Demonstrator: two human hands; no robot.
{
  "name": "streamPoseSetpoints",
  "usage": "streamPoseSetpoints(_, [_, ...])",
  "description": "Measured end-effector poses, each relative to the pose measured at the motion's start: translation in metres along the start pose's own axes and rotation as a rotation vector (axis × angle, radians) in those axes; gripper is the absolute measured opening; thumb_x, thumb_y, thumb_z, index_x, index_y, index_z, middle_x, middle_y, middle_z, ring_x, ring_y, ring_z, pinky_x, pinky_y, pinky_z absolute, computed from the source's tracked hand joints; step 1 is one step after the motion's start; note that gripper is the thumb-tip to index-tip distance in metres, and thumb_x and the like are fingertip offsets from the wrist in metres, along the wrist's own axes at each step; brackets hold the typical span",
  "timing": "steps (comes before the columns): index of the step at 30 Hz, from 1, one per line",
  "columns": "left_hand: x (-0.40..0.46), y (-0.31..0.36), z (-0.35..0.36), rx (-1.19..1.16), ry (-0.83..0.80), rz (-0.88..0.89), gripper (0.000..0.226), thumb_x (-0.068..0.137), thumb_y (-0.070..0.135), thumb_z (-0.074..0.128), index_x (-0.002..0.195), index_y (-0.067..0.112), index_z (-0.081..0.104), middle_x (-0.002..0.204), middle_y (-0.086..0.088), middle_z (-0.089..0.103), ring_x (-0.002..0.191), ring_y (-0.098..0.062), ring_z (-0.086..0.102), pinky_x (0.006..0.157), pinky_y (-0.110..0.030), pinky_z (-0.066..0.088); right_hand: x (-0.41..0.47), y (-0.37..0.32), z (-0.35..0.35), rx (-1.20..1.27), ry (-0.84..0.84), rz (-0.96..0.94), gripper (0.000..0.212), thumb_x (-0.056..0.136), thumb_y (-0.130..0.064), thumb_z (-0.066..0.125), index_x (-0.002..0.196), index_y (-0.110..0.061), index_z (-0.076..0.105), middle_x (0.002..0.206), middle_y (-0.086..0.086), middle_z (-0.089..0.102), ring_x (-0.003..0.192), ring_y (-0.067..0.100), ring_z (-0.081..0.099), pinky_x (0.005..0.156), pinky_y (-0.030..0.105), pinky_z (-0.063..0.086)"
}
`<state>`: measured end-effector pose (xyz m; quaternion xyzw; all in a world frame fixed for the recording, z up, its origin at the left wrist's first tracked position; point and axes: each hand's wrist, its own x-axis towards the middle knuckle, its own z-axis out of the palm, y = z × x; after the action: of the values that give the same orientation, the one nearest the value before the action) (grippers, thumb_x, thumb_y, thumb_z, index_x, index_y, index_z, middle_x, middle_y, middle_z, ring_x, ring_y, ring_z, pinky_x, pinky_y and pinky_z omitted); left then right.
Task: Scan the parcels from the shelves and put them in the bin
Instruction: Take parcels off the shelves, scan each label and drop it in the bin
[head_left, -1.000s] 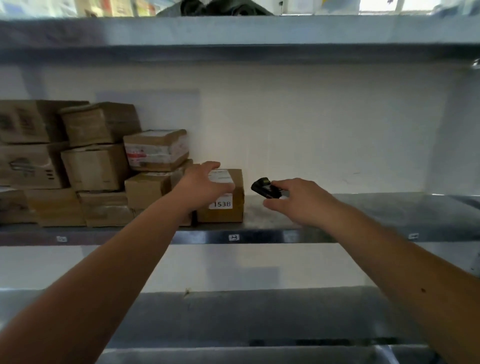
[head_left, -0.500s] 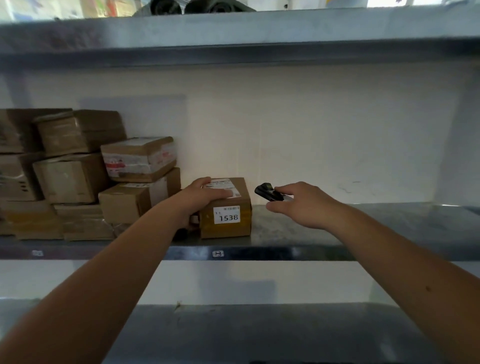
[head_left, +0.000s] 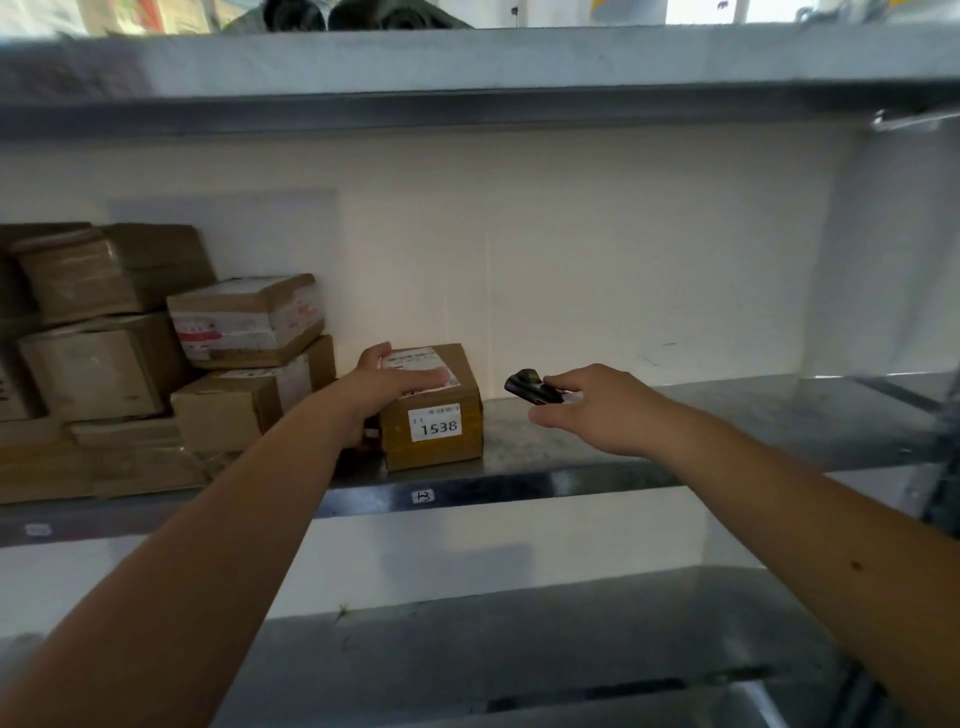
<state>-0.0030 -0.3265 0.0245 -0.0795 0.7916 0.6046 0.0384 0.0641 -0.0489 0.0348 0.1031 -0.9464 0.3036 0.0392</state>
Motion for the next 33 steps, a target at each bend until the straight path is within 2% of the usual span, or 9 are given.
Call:
streamPoseSetpoints(6, [-0.017,-0.019,0.003,-0.109,0.000,0.273,0.160,0.035,0.038,0.105,0.162,0.051,0.009,0.148,0.005,0.052,0.130,-0.023,0.056,0.106,-0.051,0.053,-0.014,-0.003,0.003,-0.022,0.017,0.012,0.048,0.096,-0.056,0.064,0.138,-0.032,0.063,0.119,-0.002,0.068,0.091,0.012,0.065,0.077,0.027,0.047])
streamPoseSetpoints(8, [-0.023,-0.025,0.004,-0.104,0.006,0.351,0.152,0.048,0.026,0.103,0.163,0.047,0.006,0.146,0.008,0.052,0.129,-0.015,0.055,0.102,-0.038,0.055,-0.021,-0.007,0.004,-0.032,0.004,0.011,0.049,0.098,-0.058,0.059,0.141,-0.033,0.060,0.115,-0.002,0.070,0.093,0.014,0.065,0.081,0.029,0.049])
streamPoseSetpoints(10, [-0.026,-0.030,0.005,-0.082,0.032,0.442,0.144,0.061,0.014,0.100,0.165,0.041,0.004,0.138,0.014,0.054,0.117,0.000,0.058,0.084,-0.014,0.055,-0.029,-0.010,0.007,-0.037,-0.005,0.008,0.051,0.100,-0.061,0.054,0.145,-0.037,0.056,0.113,-0.005,0.070,0.095,0.015,0.067,0.087,0.032,0.053])
streamPoseSetpoints(12, [-0.028,-0.037,0.008,-0.019,0.071,0.538,0.142,0.062,0.018,0.100,0.165,0.038,0.004,0.131,0.025,0.053,0.113,0.012,0.055,0.083,-0.005,0.050,-0.038,-0.013,0.009,-0.060,0.000,-0.004,0.049,0.102,-0.061,0.049,0.146,-0.040,0.053,0.112,-0.006,0.069,0.085,0.013,0.067,0.072,0.030,0.053])
streamPoseSetpoints(14, [-0.031,-0.042,0.010,0.035,0.105,0.603,0.148,0.056,0.033,0.104,0.165,0.042,0.004,0.137,0.025,0.052,0.123,0.010,0.054,0.102,-0.019,0.049,-0.050,-0.014,0.012,-0.093,0.002,-0.011,0.049,0.104,-0.061,0.046,0.148,-0.042,0.049,0.120,-0.006,0.067,0.080,0.011,0.066,0.064,0.025,0.050])
streamPoseSetpoints(17, [-0.042,-0.043,0.014,0.132,0.164,0.643,0.151,0.046,0.053,0.104,0.159,0.056,0.004,0.154,0.005,0.043,0.137,-0.009,0.048,0.117,-0.041,0.042,-0.071,-0.010,0.014,-0.166,-0.025,-0.012,0.056,0.103,-0.063,0.045,0.155,-0.046,0.038,0.142,-0.006,0.060,0.105,0.014,0.062,0.090,0.030,0.052])
streamPoseSetpoints(23, [-0.056,-0.041,0.018,0.314,0.202,0.735,0.142,0.057,0.041,0.103,0.155,0.061,0.001,0.165,-0.001,0.014,0.138,-0.016,0.037,0.110,-0.031,0.035,-0.112,-0.004,0.023,-0.293,-0.043,-0.011,0.052,0.101,-0.064,0.046,0.150,-0.047,0.043,0.128,-0.008,0.065,0.100,0.011,0.061,0.092,0.033,0.055])
streamPoseSetpoints(28, [-0.059,-0.038,0.026,0.426,0.204,0.780,0.142,0.058,0.046,0.101,0.152,0.066,-0.003,0.168,0.002,0.002,0.149,-0.031,0.034,0.118,-0.044,0.039,-0.135,-0.006,0.028,-0.310,-0.038,0.004,0.052,0.102,-0.060,0.049,0.151,-0.043,0.044,0.137,-0.011,0.060,0.098,0.006,0.055,0.082,0.026,0.049])
streamPoseSetpoints(33, [-0.062,-0.035,0.031,0.508,0.228,0.789,0.141,0.062,0.050,0.098,0.153,0.061,-0.009,0.168,0.002,0.001,0.151,-0.032,0.030,0.120,-0.045,0.036,-0.152,-0.003,0.030,-0.345,-0.048,0.060,0.056,0.100,-0.064,0.048,0.151,-0.040,0.046,0.133,-0.006,0.064,0.102,0.011,0.061,0.093,0.035,0.054])
